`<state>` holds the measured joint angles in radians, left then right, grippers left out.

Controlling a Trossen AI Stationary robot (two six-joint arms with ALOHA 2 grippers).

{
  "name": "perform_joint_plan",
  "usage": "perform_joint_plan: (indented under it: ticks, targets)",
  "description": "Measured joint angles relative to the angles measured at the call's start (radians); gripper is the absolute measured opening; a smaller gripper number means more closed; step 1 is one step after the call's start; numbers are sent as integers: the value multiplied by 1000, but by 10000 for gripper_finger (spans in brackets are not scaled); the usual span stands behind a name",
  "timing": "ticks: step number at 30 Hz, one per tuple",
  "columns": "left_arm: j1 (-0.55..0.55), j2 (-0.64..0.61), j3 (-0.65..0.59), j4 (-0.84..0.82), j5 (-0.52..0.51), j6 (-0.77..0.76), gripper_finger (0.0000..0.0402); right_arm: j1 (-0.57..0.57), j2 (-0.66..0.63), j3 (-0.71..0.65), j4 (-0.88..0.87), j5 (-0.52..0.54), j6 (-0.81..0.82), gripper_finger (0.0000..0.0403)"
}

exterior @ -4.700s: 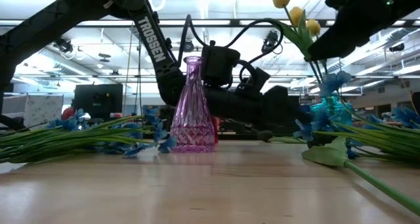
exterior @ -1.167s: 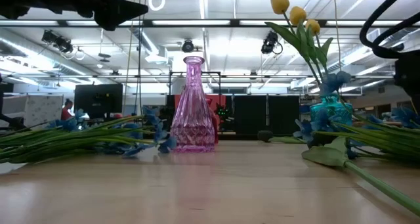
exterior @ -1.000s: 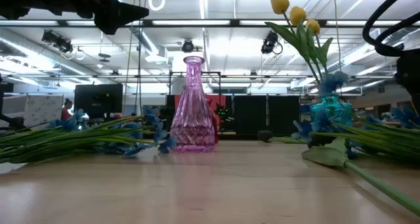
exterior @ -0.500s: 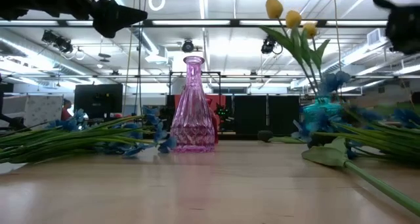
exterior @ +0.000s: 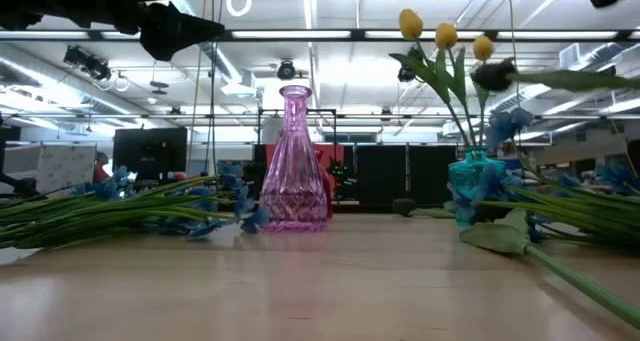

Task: Sort flowers into vase by color
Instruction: Put the bottom right black flower into the pink vase

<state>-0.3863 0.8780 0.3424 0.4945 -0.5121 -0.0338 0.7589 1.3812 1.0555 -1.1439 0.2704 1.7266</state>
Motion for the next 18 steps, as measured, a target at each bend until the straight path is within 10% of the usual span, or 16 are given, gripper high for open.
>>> perform_joint_plan:
  ticks: [13, 18]
  targets:
    - [0, 95, -171, 199, 2, -137, 392, -160, 8, 11, 588, 592, -808, 19]
    - [18, 209, -163, 239, -9, -134, 392, -291, 8, 11, 1028, 576, -1320, 22]
